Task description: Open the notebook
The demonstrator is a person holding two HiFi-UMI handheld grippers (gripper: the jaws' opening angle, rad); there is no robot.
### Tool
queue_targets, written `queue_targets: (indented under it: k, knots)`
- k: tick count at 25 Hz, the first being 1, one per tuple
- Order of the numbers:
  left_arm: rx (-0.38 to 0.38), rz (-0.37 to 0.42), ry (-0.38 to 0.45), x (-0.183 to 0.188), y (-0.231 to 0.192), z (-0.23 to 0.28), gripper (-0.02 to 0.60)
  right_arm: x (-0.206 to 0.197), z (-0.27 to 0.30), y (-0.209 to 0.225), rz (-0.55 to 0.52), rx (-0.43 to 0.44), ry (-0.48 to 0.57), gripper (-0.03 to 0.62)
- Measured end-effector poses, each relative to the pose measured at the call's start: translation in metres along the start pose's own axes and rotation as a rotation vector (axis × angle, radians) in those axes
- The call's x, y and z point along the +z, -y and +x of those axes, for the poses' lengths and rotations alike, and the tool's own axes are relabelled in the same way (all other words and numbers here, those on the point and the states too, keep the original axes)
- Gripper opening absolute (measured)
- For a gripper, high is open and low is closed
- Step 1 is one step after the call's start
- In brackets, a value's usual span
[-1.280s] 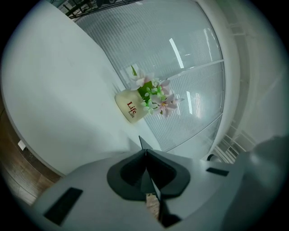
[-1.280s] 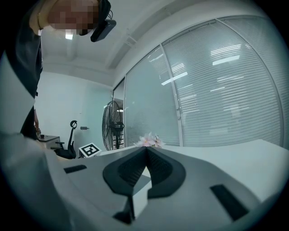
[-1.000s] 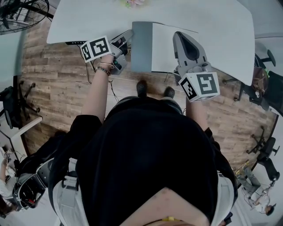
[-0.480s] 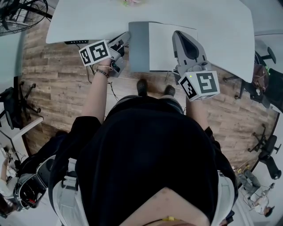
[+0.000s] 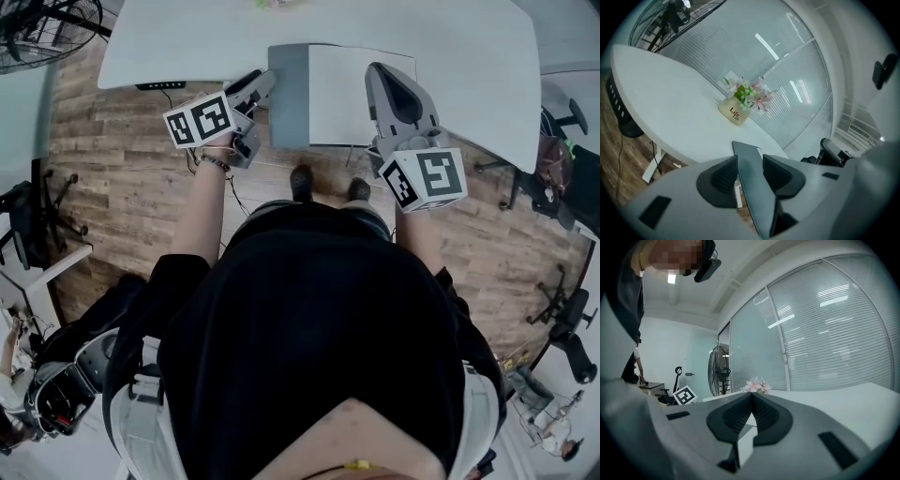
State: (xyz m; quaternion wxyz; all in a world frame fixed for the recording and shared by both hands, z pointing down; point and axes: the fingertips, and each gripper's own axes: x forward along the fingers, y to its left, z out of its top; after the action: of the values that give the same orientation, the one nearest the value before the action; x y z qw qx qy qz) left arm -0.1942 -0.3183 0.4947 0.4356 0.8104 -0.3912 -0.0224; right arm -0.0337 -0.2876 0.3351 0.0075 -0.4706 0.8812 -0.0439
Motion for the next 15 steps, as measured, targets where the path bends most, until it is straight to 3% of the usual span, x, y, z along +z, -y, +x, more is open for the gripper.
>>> queue_targets:
  k: [6, 12, 15]
  knots:
    - [0.137, 0.275, 0.048, 0.016, 0.019, -0.010, 0.185, 0.009, -0.011, 0.009, -0.013, 0.005, 0.007, 0.004]
    - [0.154, 0.515, 0.107, 0.032, 0.074, -0.011, 0.184, 0.018, -0.026, 0.021, -0.016, 0.007, 0.028, 0.005]
    - [0.145, 0.587, 0.132, 0.039, 0.100, -0.010, 0.184, 0.023, -0.032, 0.025, -0.015, 0.004, 0.038, 0.005]
